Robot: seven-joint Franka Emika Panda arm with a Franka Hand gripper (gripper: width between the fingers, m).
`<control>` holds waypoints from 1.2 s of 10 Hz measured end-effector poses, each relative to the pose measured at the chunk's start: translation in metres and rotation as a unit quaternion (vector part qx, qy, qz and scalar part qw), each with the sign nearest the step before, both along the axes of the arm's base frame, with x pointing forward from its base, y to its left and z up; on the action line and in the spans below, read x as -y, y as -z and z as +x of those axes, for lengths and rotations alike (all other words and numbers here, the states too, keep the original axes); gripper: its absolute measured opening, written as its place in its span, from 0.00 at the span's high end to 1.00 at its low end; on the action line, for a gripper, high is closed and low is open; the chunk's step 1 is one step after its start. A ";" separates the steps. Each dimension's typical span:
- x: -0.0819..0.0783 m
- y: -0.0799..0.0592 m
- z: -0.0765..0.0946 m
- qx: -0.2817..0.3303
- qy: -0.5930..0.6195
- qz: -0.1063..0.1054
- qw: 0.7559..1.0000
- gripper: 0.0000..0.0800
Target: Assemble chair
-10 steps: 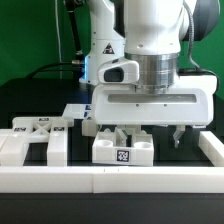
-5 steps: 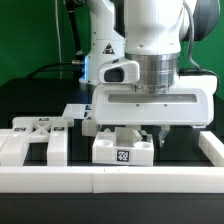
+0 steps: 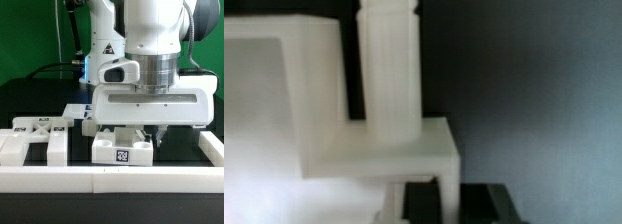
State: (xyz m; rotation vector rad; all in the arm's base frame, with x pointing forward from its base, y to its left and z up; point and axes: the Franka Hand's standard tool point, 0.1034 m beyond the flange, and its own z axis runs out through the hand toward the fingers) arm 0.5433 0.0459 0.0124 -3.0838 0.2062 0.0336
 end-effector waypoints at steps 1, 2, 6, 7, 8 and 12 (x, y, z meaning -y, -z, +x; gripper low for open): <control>0.000 0.000 0.000 0.000 0.000 0.000 1.000 0.96; 0.000 0.000 0.000 0.000 0.000 0.000 1.000 0.96; -0.032 -0.002 0.012 0.010 -0.032 0.007 0.999 0.96; -0.042 -0.001 0.016 0.013 -0.040 0.007 0.999 0.96; -0.049 -0.001 0.023 0.018 -0.046 0.008 0.999 0.96; -0.071 -0.004 0.052 0.035 -0.057 0.014 0.998 0.96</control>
Offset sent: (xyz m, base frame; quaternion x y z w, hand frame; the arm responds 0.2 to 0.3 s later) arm 0.0080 0.0219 -0.0001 0.0162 -0.0056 -0.0416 0.9990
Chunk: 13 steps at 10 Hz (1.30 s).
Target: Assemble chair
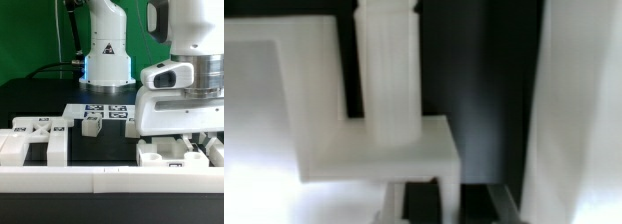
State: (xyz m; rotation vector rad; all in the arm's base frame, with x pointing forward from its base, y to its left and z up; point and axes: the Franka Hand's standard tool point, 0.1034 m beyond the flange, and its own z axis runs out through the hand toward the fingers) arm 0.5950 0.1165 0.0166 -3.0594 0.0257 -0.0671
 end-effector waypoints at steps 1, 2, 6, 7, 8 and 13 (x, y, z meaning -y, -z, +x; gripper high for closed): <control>-0.003 -0.001 0.003 0.002 -0.002 0.001 1.000 0.96; -0.010 -0.001 0.007 0.004 -0.007 0.001 1.000 0.96; -0.010 -0.001 0.011 -0.007 0.009 0.000 1.000 0.96; -0.010 -0.002 0.010 -0.012 0.013 -0.001 1.000 0.96; -0.004 -0.002 0.010 -0.015 0.022 -0.004 1.000 0.86; 0.014 -0.019 0.005 -0.022 0.035 -0.012 0.999 0.24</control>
Offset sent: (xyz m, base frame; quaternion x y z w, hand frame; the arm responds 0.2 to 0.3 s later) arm 0.0170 0.0182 0.0019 0.0107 -0.0020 0.0159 0.9998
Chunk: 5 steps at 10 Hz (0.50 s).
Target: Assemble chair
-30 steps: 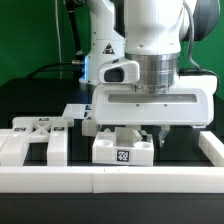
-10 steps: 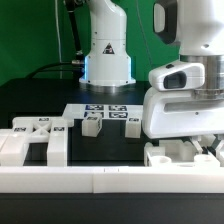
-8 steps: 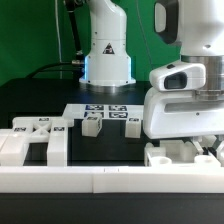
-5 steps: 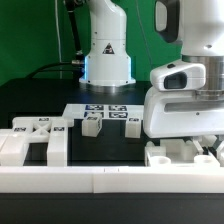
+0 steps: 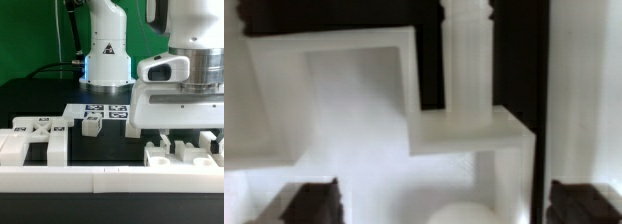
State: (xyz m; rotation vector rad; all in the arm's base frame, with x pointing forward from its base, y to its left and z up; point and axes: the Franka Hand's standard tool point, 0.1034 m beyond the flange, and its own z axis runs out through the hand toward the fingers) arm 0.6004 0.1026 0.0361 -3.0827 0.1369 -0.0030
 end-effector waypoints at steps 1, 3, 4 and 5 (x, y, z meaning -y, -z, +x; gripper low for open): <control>0.002 -0.008 -0.004 -0.005 0.001 0.000 1.000 0.24; 0.009 -0.023 -0.017 -0.010 0.003 -0.002 1.000 0.19; 0.012 -0.028 -0.025 -0.012 0.009 -0.003 1.000 0.19; 0.021 -0.037 -0.042 -0.017 0.022 -0.006 1.000 0.19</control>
Offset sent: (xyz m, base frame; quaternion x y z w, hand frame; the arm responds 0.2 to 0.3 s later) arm -0.0427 -0.0216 0.0237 -0.0234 -0.0337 0.0300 0.9987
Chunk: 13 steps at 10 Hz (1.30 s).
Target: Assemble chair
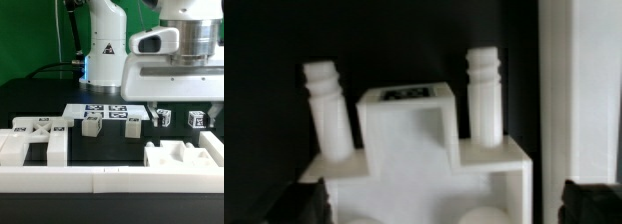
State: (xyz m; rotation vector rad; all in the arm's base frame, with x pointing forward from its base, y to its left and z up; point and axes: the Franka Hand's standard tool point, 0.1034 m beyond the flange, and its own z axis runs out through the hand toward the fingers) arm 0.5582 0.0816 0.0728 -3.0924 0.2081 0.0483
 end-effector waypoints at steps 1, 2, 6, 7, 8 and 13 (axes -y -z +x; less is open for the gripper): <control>0.009 -0.003 -0.018 -0.008 0.008 -0.004 1.000 0.19; 0.019 -0.001 -0.030 -0.015 0.014 -0.007 1.000 0.19; 0.046 0.015 -0.060 -0.014 0.011 -0.016 1.000 0.19; 0.045 0.015 -0.060 -0.014 0.010 -0.016 1.000 0.19; 0.045 0.015 -0.060 -0.014 0.010 -0.016 1.000 0.19; 0.061 0.030 -0.078 -0.029 -0.019 -0.018 0.999 0.19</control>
Offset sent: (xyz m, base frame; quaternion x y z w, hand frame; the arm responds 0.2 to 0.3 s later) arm -0.0496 -0.0348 -0.0046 -0.0119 0.0080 0.0205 0.9997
